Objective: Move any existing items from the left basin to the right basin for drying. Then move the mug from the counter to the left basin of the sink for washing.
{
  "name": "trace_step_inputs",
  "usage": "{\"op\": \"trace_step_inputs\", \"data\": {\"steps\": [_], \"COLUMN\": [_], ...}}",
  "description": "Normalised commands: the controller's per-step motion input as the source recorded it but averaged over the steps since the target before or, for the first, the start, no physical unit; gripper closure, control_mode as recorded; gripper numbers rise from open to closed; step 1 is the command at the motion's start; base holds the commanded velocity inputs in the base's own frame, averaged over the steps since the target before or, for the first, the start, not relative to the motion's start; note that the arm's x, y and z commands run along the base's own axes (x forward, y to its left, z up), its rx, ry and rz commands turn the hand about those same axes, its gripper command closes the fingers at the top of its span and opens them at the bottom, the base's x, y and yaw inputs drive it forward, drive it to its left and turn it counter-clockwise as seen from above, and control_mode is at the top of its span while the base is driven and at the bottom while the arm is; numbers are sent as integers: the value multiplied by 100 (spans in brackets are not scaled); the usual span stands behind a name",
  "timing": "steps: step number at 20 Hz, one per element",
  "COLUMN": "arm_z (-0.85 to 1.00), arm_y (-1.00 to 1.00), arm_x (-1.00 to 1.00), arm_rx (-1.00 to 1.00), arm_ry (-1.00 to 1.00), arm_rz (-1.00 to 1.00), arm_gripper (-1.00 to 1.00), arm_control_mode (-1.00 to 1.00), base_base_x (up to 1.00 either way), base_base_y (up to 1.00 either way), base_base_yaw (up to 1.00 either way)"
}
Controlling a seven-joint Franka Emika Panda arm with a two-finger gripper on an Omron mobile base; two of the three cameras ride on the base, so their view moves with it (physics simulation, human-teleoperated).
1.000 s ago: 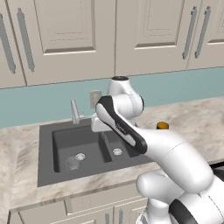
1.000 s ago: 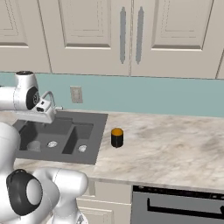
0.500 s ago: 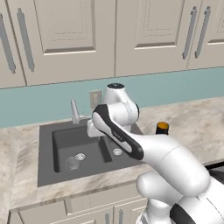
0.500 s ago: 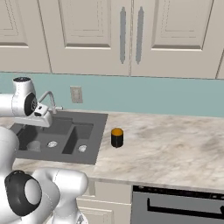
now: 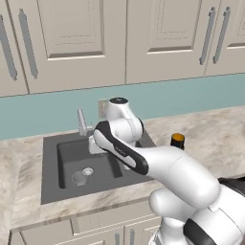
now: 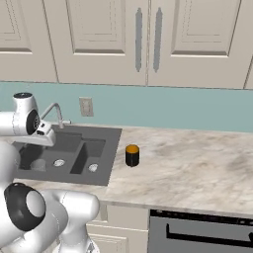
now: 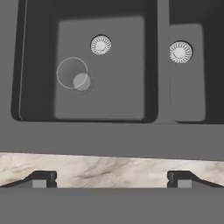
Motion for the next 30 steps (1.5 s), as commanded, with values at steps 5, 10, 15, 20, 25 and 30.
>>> {"op": "trace_step_inputs", "data": {"steps": [5,10,15,20,25,30], "arm_z": [-24,-26,-28,-29,-25,-24], "arm_y": [19,14,14,13,10,5], "arm_x": [18,12,7,0,0,0], "arm_rx": [-3,-1,0,0,0,0], "arm_ry": [0,0,1,0,0,0], "arm_rz": [0,0,0,0,0,0], "arm_gripper": [-100,-100,-100,-100,-100,-100], "arm_control_mode": [-100,-100,-100,-100,-100,-100], "base_base_x": [0,0,0,0,0,0], "base_base_y": [0,0,0,0,0,0], "base_base_yaw": [0,0,0,0,0,0]}}
